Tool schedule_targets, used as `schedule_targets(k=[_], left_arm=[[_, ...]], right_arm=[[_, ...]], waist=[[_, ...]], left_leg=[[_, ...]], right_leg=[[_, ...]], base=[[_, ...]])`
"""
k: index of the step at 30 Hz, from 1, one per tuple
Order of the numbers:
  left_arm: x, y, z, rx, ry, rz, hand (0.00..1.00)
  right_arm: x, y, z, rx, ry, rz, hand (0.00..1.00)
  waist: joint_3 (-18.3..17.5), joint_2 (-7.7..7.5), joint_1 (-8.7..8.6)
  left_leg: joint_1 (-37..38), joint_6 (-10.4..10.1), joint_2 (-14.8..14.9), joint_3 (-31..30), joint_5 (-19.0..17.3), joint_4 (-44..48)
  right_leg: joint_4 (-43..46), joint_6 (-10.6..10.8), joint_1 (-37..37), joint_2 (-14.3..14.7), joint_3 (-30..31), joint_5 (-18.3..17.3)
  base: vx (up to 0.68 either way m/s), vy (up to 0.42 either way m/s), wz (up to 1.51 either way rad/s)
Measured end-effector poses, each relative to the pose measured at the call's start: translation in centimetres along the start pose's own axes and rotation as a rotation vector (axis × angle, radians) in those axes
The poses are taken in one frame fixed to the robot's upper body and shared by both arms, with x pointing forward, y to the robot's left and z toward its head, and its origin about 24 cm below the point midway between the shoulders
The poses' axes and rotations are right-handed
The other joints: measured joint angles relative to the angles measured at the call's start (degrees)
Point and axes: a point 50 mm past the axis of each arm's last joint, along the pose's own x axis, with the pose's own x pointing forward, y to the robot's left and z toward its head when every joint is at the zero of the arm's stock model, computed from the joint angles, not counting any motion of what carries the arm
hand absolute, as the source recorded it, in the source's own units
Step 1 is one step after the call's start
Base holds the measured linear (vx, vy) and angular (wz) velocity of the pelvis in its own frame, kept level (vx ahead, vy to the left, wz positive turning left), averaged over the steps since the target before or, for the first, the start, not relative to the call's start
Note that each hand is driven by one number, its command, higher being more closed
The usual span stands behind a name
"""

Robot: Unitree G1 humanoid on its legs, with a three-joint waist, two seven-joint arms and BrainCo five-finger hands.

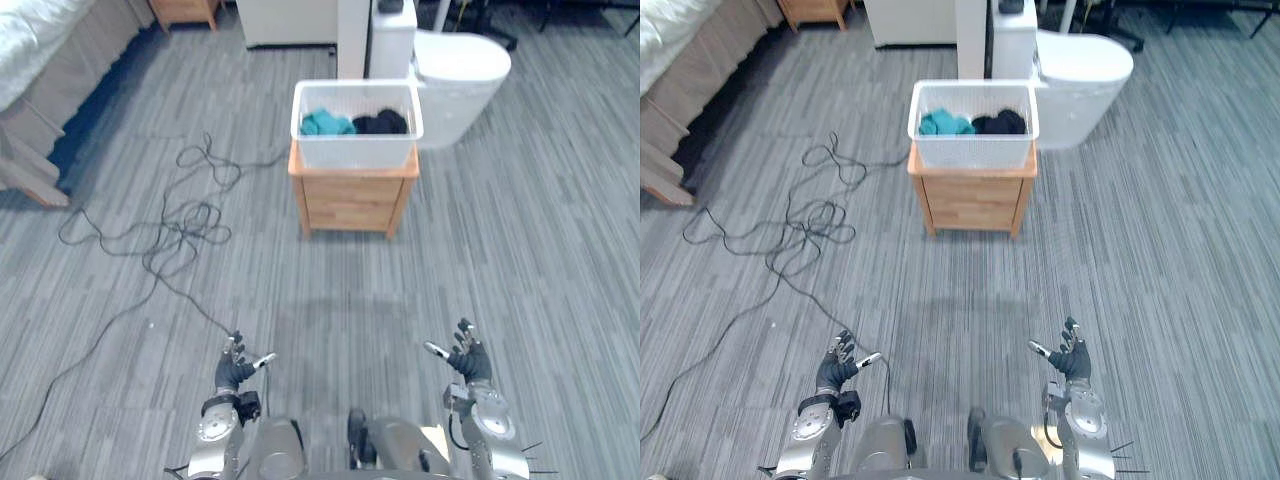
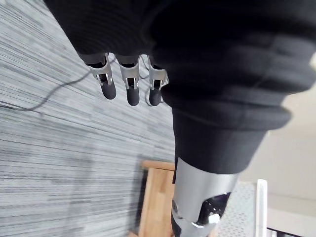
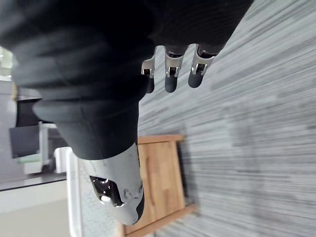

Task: Pick up the laundry basket with both hands and put the clothes into the washing machine.

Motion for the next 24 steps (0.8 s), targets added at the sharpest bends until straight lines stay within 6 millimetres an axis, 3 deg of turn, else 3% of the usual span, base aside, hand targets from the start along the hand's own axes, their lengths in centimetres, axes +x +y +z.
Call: schedule_targets(k=[2, 3, 4, 5, 6, 7, 8, 10, 11, 12, 13, 16, 17, 18, 21, 22, 24], left_arm=[[-0.8, -0.3, -1.1, 0.017, 0.039, -0.019, 0.0], [-1.0, -0.2, -1.4, 0.018, 0.049, -0.019, 0.0], [-1.4, 0.1, -2.0, 0.02, 0.069, -0.011, 0.0], [-1.4, 0.3, -2.0, 0.024, 0.068, -0.008, 0.0], [-1.3, 0.3, -1.7, 0.025, 0.057, -0.01, 0.0], [-1.1, 0.4, -1.5, 0.033, 0.05, -0.01, 0.0], [-0.7, 0.1, -0.9, 0.044, 0.031, -0.026, 0.0], [-0.3, 0.0, -0.3, 0.05, 0.012, -0.031, 0.0], [-0.2, -0.1, -0.2, 0.05, 0.009, -0.032, 0.0], [-0.1, -0.2, 0.0, 0.047, 0.003, -0.035, 0.0], [0.0, -0.3, 0.1, 0.047, -0.004, -0.036, 0.0], [0.1, -0.4, 0.2, 0.049, -0.004, -0.04, 0.0], [0.0, 0.3, -0.2, 0.061, 0.013, -0.024, 0.0], [-0.2, 0.6, -1.7, 0.063, 0.082, -0.009, 0.0], [-0.2, 0.1, -1.7, 0.029, 0.082, -0.006, 0.0], [-0.1, -0.2, -1.7, 0.015, 0.081, -0.005, 0.0], [-0.3, -0.3, -1.9, 0.005, 0.083, -0.006, 0.0]], right_arm=[[0.0, -0.2, -0.2, -0.006, 0.009, -0.01, 0.0], [-0.1, -0.3, -0.5, -0.005, 0.02, -0.013, 0.0], [-0.6, -0.2, -1.2, 0.001, 0.048, -0.014, 0.0], [-0.8, 0.2, -1.4, 0.018, 0.06, -0.012, 0.0], [-0.9, 0.4, -1.6, 0.019, 0.069, -0.012, 0.0], [-1.0, 0.7, -1.7, 0.02, 0.077, -0.004, 0.0], [-1.1, 1.2, -1.8, 0.027, 0.076, 0.004, 0.0], [-1.0, 1.6, -1.7, 0.008, 0.07, 0.022, 0.0], [-1.0, 1.7, -1.6, 0.006, 0.066, 0.028, 0.0], [-1.0, 1.9, -1.5, 0.004, 0.06, 0.034, 0.0], [-0.9, 2.1, -1.3, 0.004, 0.052, 0.043, 0.0], [-0.9, 2.3, -1.1, 0.002, 0.042, 0.053, 0.0], [-1.0, 2.3, -1.5, 0.001, 0.057, 0.054, 0.0], [-0.9, 1.9, -2.6, -0.022, 0.109, 0.055, 0.0], [-1.0, 0.8, -2.8, -0.027, 0.122, 0.022, 0.0], [-1.2, 0.6, -2.9, -0.024, 0.125, 0.016, 0.0], [-1.6, 0.6, -3.3, -0.017, 0.14, 0.01, 0.0]], waist=[[-1.58, -0.28, 0.95], [-2.27, -0.69, 1.5], [-3.82, -1.73, 1.71], [-4.21, -3.7, 1.6], [-4.02, -4.43, 1.62], [-4.2, -5.2, 1.28], [-3.96, -5.38, 0.85], [-3.7, -5.23, 0.9], [-3.6, -5.04, 0.8], [-3.76, -3.9, 0.49], [-4.12, -4.02, -0.32], [-4.53, -4.64, -1.8], [-5.3, -5.91, -1.77], [-5.55, -5.26, -1.04], [-5.62, -3.71, -0.92], [-5.25, -3.26, -0.92], [-4.99, -3.02, -0.29]], left_leg=[[-0.26, -2.54, -4.35, -2.99, 2.49, -21.47], [-0.36, -1.8, -5.11, -3.42, 5.5, -21.33], [0.43, 0.84, -6.87, -2.68, 7.2, -18.58], [2.06, 2.77, -7.33, -0.14, 4.57, -16.38], [3.64, 3.12, -7.69, 0.91, 3.44, -16.13], [5.93, 3.24, -7.89, 1.52, 1.9, -15.84], [11.98, 3.79, -7.83, 1.94, -0.58, -17.36], [19.56, 4.45, -7.75, 2.57, -1.6, -19.21], [22.08, 4.63, -7.55, 2.61, -1.7, -19.96], [25.61, 4.87, -6.86, 2.57, -1.89, -21.55], [27.1, 4.77, -6.25, 2.52, -2.05, -22.12], [31.67, 0.59, -4.09, 1.99, -6.41, -23.82], [32.77, -1.53, -5.04, 1.4, -8.03, -23.91], [34.32, -2.72, -3.47, -1.16, -9.4, -23.19], [32.56, -1.86, -2.41, -3.86, -4.83, -20.18], [30.81, -1.7, -1.25, -4.47, -2.15, -14.57], [26.93, -1.62, 0.56, -4.63, -2.83, -4.06]], right_leg=[[-0.83, 2.94, 2.54, -1.68, 4.03, -4.71], [-0.91, 3.65, 3.31, -2.63, 5.33, -5.86], [1.06, 5.61, 4.05, -4.8, 7.31, -7.22], [9.74, 6.46, 1.46, -6.87, 7.82, -7.36], [16.01, 8.2, -0.56, -7.32, 7.64, -6.34], [26.93, 10.48, -4.52, -7.7, 7.11, -1.78], [43.83, 10.29, -11.29, -7.87, 5.9, 5.07], [53.04, 6.8, -15.89, -8.59, 2.61, 2.45], [53.5, 6.03, -17.19, -8.69, 1.46, 1.78], [52.26, 5.97, -20.35, -8.77, -1.32, 0.14], [49.77, 6.64, -22.99, -8.95, -3.26, -0.87], [34.34, 9.12, -30.3, -9.58, -7.9, -0.66], [23.1, 8.7, -30.03, -9.18, -7.52, 3.99], [19.0, 3.25, -28.28, -7.7, -7.91, 8.7], [17.16, 2.27, -26.15, -6.63, -9.24, 6.1], [15.34, 1.99, -23.17, -6.52, -10.27, 5.25], [11.12, 1.82, -17.34, -5.96, -11.36, 4.9]], base=[[0.64, 0.219, -0.77], [0.64, 0.25, -1.07], [0.72, 0.252, -0.91], [0.76, 0.243, -0.82], [0.74, 0.23, -0.53], [0.68, 0.205, -0.49], [0.64, 0.184, -0.43], [0.5, 0.088, -0.34], [0.59, 0.02, -0.26], [0.48, -0.016, -0.05], [0.58, -0.056, 0.24], [0.55, -0.125, 0.28], [0.67, -0.195, -0.06], [0.54, -0.163, -0.11], [0.47, -0.191, 0.16], [0.38, -0.162, 0.46], [0.32, -0.122, 0.3]])
